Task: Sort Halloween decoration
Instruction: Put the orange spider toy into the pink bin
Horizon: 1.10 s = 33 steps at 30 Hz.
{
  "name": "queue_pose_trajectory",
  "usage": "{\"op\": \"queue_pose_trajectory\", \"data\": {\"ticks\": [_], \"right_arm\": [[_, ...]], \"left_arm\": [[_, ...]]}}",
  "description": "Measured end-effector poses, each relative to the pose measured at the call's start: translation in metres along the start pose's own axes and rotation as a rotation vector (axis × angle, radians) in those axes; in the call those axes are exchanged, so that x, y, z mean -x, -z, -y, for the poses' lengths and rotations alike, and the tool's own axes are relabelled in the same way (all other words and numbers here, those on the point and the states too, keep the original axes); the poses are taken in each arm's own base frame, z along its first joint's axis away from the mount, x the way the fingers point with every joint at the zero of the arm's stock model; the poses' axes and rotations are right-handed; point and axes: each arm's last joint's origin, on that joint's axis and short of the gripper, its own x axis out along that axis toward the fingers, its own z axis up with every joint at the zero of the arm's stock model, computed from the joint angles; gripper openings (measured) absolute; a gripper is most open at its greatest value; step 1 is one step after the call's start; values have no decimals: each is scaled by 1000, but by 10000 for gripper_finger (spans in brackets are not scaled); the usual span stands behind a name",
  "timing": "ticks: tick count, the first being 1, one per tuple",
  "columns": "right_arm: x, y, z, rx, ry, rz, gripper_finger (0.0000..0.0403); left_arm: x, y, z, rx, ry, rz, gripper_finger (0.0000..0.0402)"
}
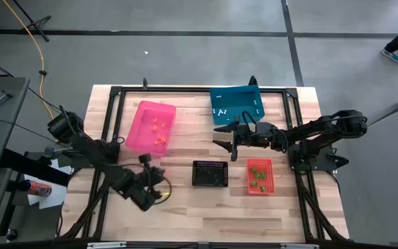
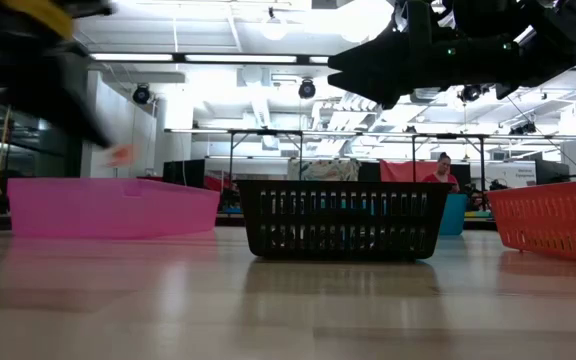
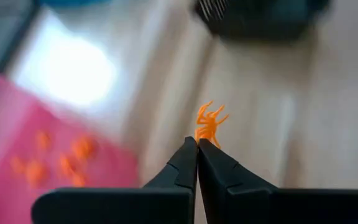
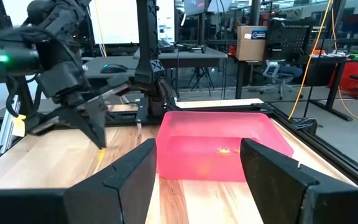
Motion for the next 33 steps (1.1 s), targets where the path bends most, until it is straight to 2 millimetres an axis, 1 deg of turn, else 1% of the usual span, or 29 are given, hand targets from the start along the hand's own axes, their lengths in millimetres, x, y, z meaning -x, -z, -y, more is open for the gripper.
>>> {"op": "queue_pose_trajectory", "data": {"ticks": [4, 6, 8, 10, 12, 14, 17, 19, 23, 26, 29, 31, 33], "right_arm": [[0, 1, 0, 0, 0, -8, 226], [0, 2, 0, 1, -1, -19, 226], [0, 3, 0, 1, -1, -27, 226], [0, 3, 0, 2, -1, -33, 226], [0, 3, 0, 2, -2, -36, 226], [0, 4, 0, 2, -2, -36, 226], [0, 4, 0, 2, -9, -37, 226], [0, 4, -1, 2, -32, -37, 226], [0, 4, -6, 7, -95, -37, 226], [1, 3, -11, 22, -116, -32, 226], [2, 2, -18, 47, -134, -14, 226], [2, 0, -20, 52, -132, 8, 226], [2, -2, -22, 52, -136, 21, 226]], "left_arm": [[-19, -25, -10, -37, -81, 111, 0], [-32, -38, -14, -43, -79, 168, 0], [-47, -48, -18, -63, -2, 218, 0], [-62, -59, -26, -74, 134, 292, 0], [-75, -71, -39, -84, 233, 364, 0], [-83, -82, -55, -83, 246, 416, 0], [-83, -99, -82, -74, 233, 522, 0], [-80, -105, -101, -64, 243, 564, 0], [-71, -113, -132, -33, 276, 638, 0], [-66, -115, -146, -14, 296, 673, 0], [-67, -115, -150, -8, 348, 718, 0], [-71, -105, -147, -3, 364, 761, 0], [-76, -90, -144, 23, 368, 798, 0]]}}
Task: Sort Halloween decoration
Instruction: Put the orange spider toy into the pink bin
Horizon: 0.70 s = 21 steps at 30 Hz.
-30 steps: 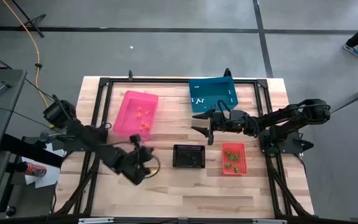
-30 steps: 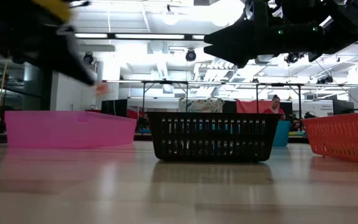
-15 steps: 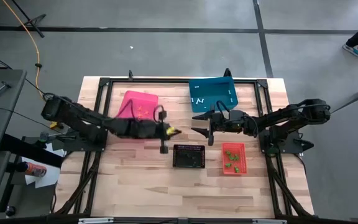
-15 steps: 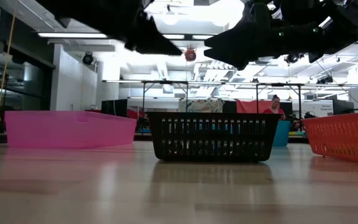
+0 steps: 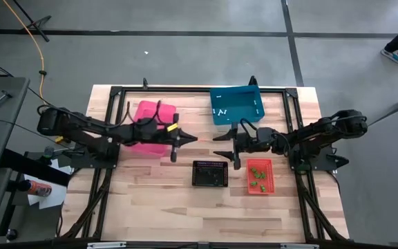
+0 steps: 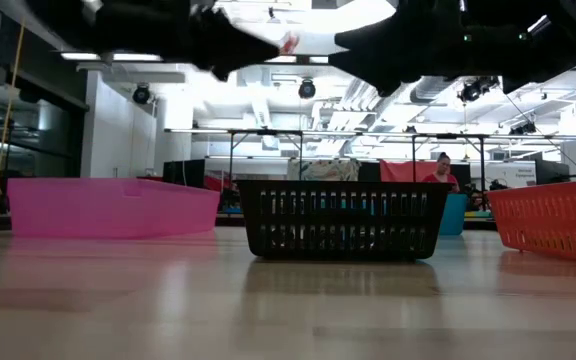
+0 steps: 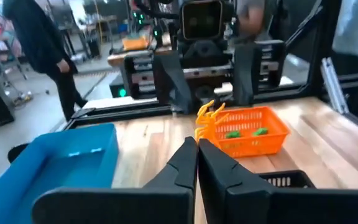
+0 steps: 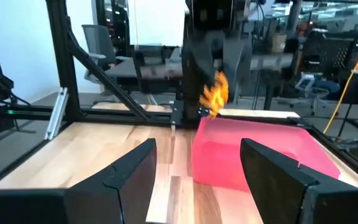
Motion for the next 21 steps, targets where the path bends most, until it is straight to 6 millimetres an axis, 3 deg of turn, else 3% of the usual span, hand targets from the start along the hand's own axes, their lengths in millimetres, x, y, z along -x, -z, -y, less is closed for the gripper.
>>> {"op": "queue_pose_trajectory", "data": {"ticks": [3, 7, 21], "right_arm": [[0, 0, -1, 15, 0, 3, 226], [0, 0, 0, 19, 17, 3, 226], [0, -1, 3, 26, 32, 10, 226]], "left_arm": [[14, 17, 1, 31, -23, 73, 0], [28, 21, 1, 48, -38, 134, 0], [32, 21, 1, 48, -36, 128, 0]]}}
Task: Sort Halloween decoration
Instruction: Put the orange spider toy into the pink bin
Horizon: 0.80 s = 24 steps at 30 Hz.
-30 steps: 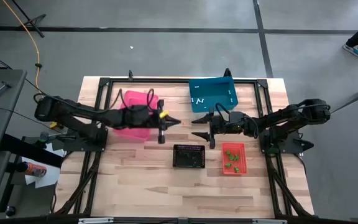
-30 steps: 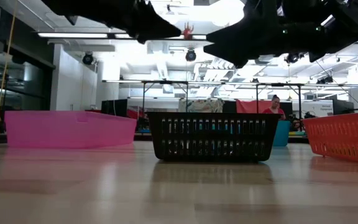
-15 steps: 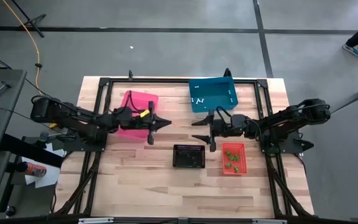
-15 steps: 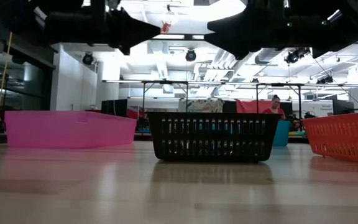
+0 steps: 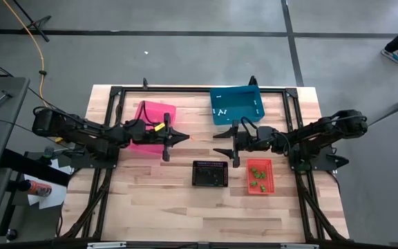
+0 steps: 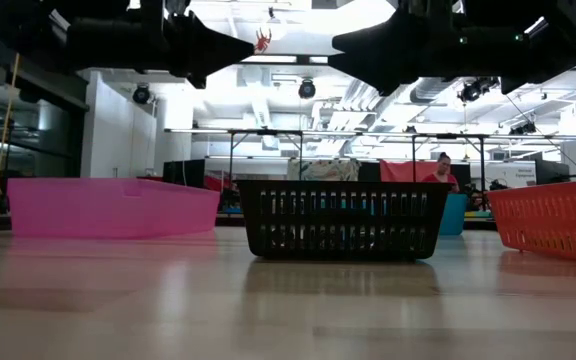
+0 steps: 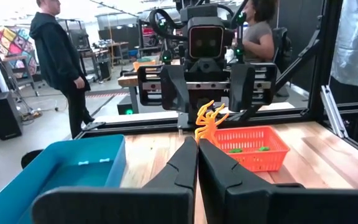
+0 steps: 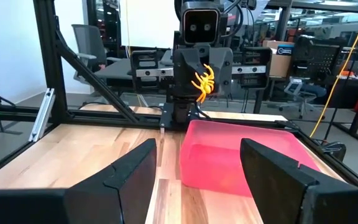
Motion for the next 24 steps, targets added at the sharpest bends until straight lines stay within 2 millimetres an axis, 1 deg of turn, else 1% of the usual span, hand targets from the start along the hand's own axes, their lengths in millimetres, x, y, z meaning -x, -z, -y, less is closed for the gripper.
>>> {"op": "queue_pose_trajectory", "data": {"ticks": [6, 9, 12, 16, 19, 24], "right_arm": [[0, 0, 0, 0, -1, -2, 226], [0, 1, 0, 0, -2, -15, 226], [0, 4, 0, 1, -4, -41, 226], [0, 6, -1, 2, -6, -65, 226], [0, 7, -1, 1, -6, -67, 226], [0, 7, -1, -6, -6, -67, 226]], "left_arm": [[0, 1, 0, 17, 3, -14, 0], [2, 4, 2, 17, 11, -60, 0], [7, 5, 0, 17, -45, -135, 0], [22, 1, -3, 35, -176, -237, 0], [39, -6, -3, 59, -278, -287, 0], [67, -11, -5, 124, -522, -355, 0]]}}
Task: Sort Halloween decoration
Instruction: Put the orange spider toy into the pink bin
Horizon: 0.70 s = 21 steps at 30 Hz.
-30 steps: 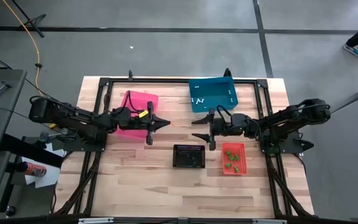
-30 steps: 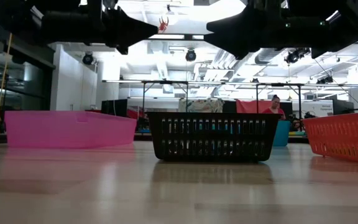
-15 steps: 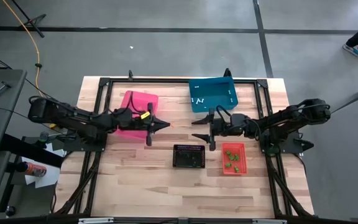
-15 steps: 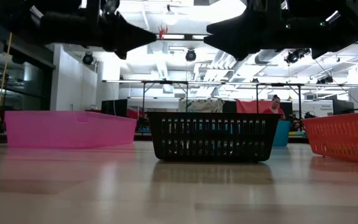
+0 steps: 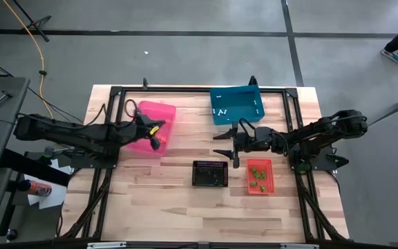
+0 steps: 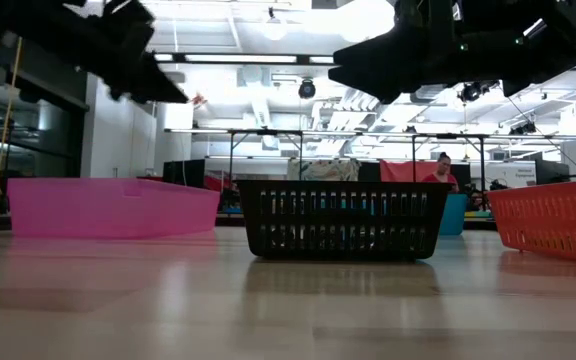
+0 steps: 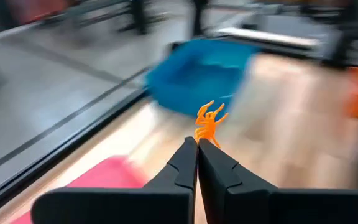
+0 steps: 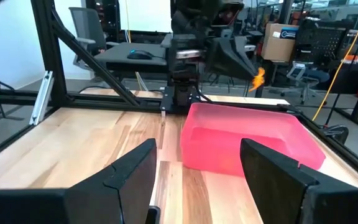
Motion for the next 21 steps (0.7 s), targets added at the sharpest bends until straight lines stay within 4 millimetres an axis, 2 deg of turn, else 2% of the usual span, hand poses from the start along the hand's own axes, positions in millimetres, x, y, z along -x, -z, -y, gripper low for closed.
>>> {"op": "queue_pose_trajectory", "data": {"ticks": [8, 21], "right_arm": [[0, 0, 0, -14, 0, 0, 226], [0, 0, 0, -12, 0, 0, 226]], "left_arm": [[14, 17, -19, 64, -330, -93, 0], [21, 38, -33, 192, -532, -182, 0]]}}
